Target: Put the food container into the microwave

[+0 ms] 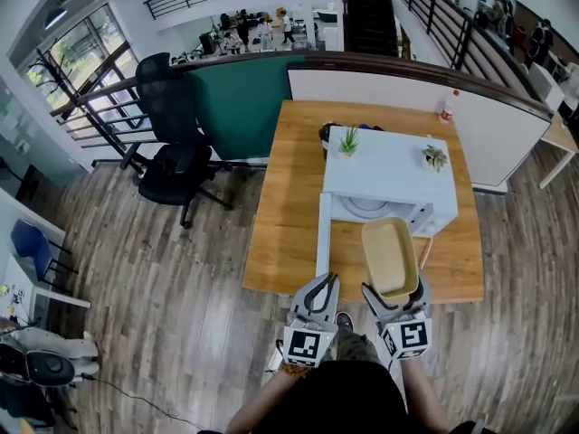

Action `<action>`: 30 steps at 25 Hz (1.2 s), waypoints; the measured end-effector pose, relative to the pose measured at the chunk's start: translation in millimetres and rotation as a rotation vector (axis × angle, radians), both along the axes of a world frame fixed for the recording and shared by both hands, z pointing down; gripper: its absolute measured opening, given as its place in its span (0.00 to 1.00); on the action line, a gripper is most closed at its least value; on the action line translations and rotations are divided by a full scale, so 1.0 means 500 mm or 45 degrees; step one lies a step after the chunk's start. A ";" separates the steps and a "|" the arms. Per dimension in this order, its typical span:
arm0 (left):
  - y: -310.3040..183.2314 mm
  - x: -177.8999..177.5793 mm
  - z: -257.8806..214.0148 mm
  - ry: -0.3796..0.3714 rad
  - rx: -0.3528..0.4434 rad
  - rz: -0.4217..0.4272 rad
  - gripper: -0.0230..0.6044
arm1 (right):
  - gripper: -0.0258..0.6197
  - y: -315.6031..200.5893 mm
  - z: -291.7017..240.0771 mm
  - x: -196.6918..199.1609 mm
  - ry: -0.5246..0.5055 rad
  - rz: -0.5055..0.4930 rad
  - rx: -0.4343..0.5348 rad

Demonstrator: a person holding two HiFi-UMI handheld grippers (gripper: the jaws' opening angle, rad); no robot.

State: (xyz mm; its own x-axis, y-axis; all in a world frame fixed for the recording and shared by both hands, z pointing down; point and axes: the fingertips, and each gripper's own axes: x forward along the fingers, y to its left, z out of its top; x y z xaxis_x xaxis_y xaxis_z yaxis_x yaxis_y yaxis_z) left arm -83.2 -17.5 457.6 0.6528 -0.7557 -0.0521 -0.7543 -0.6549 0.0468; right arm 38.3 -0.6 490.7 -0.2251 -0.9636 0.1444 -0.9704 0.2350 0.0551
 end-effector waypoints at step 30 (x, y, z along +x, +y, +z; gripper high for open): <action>-0.121 0.180 -0.006 -0.107 0.052 -0.111 0.10 | 0.86 -0.170 -0.005 0.140 0.028 -0.189 0.063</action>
State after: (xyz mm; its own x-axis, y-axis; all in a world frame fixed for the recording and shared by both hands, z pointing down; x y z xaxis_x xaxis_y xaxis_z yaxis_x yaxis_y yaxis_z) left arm 6.6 -77.7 454.8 0.5884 -0.8079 -0.0321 -0.8084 -0.5870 -0.0446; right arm 108.1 -85.7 488.4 -0.3628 -0.9260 0.1043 -0.9237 0.3721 0.0906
